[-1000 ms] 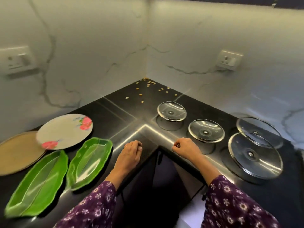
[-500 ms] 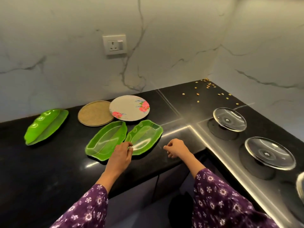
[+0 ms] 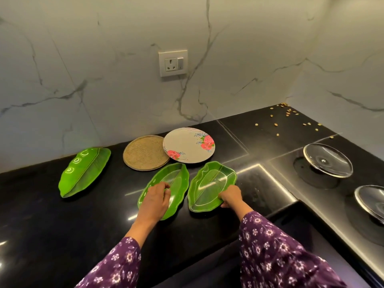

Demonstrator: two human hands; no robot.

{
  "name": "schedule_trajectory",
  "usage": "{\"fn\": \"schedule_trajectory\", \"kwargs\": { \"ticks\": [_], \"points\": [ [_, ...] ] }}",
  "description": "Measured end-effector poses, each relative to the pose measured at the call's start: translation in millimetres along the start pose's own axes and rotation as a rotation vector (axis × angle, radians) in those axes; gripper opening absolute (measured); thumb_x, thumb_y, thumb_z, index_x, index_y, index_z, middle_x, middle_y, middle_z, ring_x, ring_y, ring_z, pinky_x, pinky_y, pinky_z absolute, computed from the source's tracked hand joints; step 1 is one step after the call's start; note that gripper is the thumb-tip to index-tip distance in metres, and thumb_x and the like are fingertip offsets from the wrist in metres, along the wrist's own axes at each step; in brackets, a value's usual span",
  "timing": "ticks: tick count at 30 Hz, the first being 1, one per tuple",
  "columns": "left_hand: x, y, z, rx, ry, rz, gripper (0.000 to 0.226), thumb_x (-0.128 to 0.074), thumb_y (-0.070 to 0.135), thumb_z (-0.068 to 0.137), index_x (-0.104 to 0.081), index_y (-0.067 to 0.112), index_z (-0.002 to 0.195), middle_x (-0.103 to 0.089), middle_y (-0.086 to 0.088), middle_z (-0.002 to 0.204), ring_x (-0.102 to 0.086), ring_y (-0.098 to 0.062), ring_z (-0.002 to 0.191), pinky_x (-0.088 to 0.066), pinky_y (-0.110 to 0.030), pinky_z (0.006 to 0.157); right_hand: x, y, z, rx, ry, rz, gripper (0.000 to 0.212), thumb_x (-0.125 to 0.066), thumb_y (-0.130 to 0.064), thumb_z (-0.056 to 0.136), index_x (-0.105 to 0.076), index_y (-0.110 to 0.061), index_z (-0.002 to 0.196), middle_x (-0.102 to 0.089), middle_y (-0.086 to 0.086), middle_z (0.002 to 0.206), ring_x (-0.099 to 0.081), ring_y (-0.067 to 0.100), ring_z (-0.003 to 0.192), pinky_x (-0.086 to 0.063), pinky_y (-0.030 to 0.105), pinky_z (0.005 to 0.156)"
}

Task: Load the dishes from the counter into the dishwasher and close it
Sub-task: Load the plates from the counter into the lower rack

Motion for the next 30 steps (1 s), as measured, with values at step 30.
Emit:
{"fn": "schedule_trajectory", "kwargs": {
  "ticks": [30],
  "points": [
    [-254.1,372.5,-80.8,-0.908,-0.638,-0.278,0.012,-0.052,0.015,0.094,-0.061,0.012,0.101,-0.062,-0.004,0.093,-0.056,-0.025,0.090,-0.042,-0.034,0.083,281.2,317.1,-235.4,-0.088,0.994,0.201,0.021,-0.050,-0.007,0.087,-0.043,-0.006,0.108,-0.058,0.014,0.078,-0.056,0.030,0.069,-0.044,0.041,0.062]
  ]
}}
Point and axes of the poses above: each hand's wrist, its own z-axis towards the middle knuckle, its own x-axis out of the back of the hand, y = z × x, the point moved 10 cm from there along z, towards the middle knuckle
